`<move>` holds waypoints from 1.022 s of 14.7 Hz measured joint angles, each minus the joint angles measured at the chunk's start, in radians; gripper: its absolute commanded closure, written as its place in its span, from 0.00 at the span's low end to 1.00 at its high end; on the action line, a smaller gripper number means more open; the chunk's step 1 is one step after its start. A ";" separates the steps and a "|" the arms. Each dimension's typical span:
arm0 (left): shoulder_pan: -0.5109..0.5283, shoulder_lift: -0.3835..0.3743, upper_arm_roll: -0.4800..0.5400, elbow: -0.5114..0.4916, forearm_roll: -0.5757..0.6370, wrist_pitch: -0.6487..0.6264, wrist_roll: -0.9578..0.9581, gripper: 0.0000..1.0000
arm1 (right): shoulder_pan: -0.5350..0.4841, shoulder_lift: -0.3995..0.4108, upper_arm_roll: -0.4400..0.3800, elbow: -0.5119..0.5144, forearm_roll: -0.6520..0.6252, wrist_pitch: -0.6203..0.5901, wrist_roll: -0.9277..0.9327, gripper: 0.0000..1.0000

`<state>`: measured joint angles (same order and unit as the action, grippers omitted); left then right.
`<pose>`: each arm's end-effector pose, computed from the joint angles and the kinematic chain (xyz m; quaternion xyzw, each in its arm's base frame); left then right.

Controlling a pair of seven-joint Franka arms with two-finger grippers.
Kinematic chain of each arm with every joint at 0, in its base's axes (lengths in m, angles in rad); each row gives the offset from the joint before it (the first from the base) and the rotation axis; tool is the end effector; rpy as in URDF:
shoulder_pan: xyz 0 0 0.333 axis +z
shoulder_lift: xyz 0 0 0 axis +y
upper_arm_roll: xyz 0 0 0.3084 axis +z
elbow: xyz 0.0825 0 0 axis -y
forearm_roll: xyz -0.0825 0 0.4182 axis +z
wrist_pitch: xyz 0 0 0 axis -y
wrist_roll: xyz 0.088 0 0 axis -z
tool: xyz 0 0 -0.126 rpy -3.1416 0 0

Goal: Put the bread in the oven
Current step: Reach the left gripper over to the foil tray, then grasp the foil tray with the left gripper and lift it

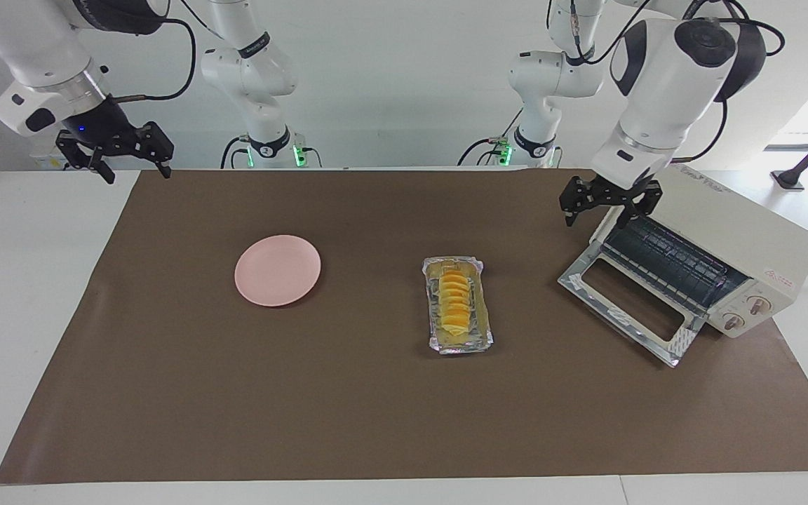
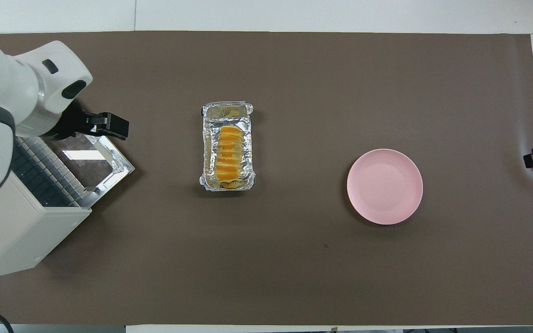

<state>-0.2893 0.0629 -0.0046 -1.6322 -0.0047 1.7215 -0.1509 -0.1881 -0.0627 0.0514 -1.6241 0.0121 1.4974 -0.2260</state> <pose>0.5916 -0.1795 0.5420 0.9974 -0.0711 0.0123 0.0053 0.5553 -0.0740 0.6010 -0.9985 -0.0448 0.0307 0.0101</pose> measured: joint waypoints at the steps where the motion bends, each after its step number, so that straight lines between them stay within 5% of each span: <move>1: -0.044 0.012 -0.001 -0.002 0.000 0.021 -0.058 0.00 | 0.000 -0.001 0.001 0.000 0.000 0.000 0.000 0.00; 10: -0.333 0.313 -0.002 0.096 -0.011 0.180 -0.364 0.00 | 0.001 -0.004 0.006 0.000 0.000 0.000 0.000 0.00; 13: -0.363 0.501 0.001 0.277 -0.012 0.127 -0.419 0.01 | 0.001 -0.004 0.006 0.000 0.000 0.000 0.000 0.00; 15: -0.363 0.554 0.001 0.325 -0.013 0.132 -0.427 0.02 | 0.001 -0.004 0.006 0.000 0.000 0.000 0.000 0.00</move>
<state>-0.6525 0.6170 -0.0037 -1.3071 -0.0173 1.8532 -0.5776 -0.1866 -0.0670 0.0576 -1.6242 0.0120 1.4974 -0.2260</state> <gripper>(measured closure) 0.018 0.000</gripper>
